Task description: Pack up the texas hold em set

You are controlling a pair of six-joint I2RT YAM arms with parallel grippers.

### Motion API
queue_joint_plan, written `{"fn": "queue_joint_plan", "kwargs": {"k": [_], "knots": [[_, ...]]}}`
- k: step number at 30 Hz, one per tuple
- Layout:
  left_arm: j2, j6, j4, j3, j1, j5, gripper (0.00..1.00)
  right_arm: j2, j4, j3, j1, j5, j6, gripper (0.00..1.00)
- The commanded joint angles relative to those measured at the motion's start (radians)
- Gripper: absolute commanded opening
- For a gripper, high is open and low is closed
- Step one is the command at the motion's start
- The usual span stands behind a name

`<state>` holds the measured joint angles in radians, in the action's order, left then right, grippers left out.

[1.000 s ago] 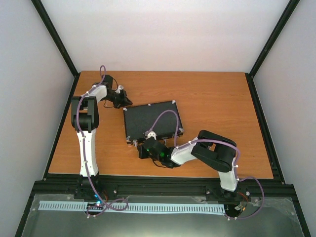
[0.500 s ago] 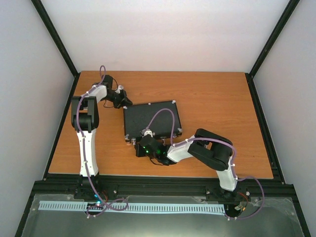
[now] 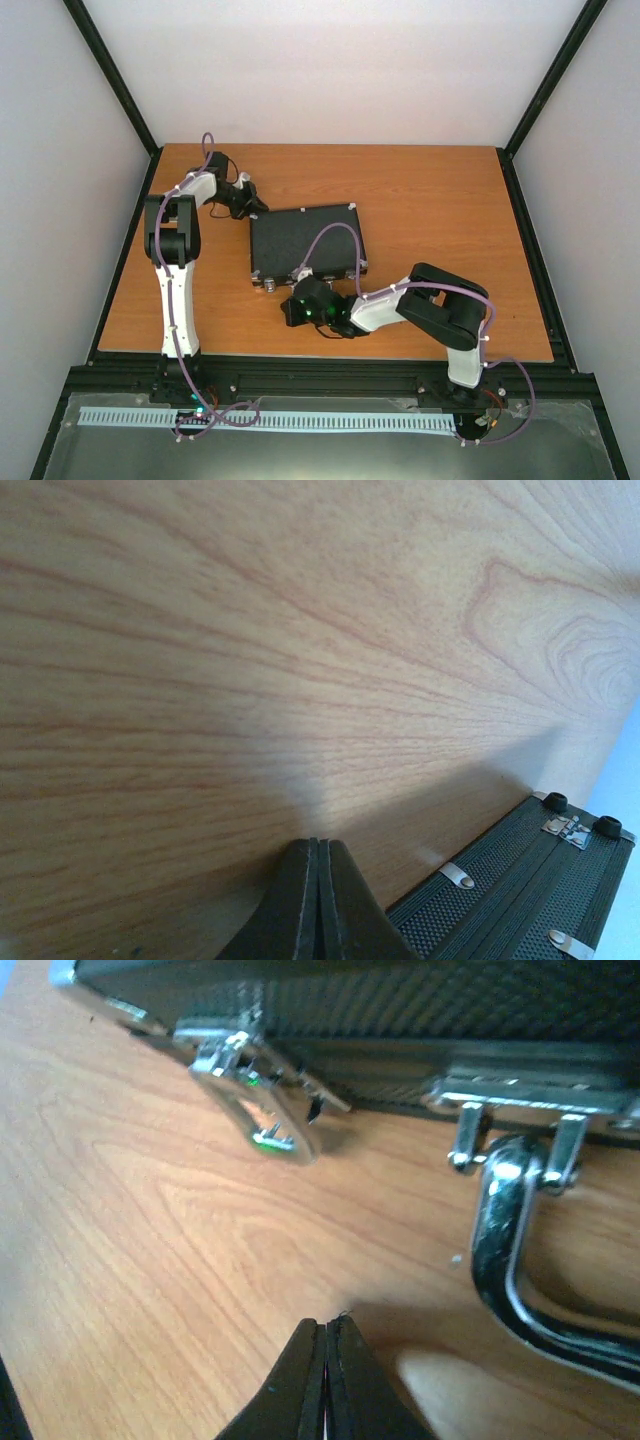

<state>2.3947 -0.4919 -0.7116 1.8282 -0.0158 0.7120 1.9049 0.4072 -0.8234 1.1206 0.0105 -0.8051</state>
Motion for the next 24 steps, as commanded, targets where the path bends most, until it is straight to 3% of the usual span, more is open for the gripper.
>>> {"fn": "queue_joint_plan", "kwargs": {"k": [1, 18, 24], "knots": [[0.100, 0.012, -0.045, -0.017, -0.002, -0.135, 0.01, -0.037, 0.038, 0.023, 0.002, -0.064, 0.114, 0.03], [0.086, 0.021, -0.043, -0.041, -0.002, -0.150, 0.01, 0.079, 0.053, -0.119, 0.001, -0.034, 0.168, 0.03], [0.077, 0.025, -0.038, -0.054, -0.003, -0.149, 0.01, 0.090, -0.004, -0.121, -0.004, 0.052, 0.136, 0.03]]}}
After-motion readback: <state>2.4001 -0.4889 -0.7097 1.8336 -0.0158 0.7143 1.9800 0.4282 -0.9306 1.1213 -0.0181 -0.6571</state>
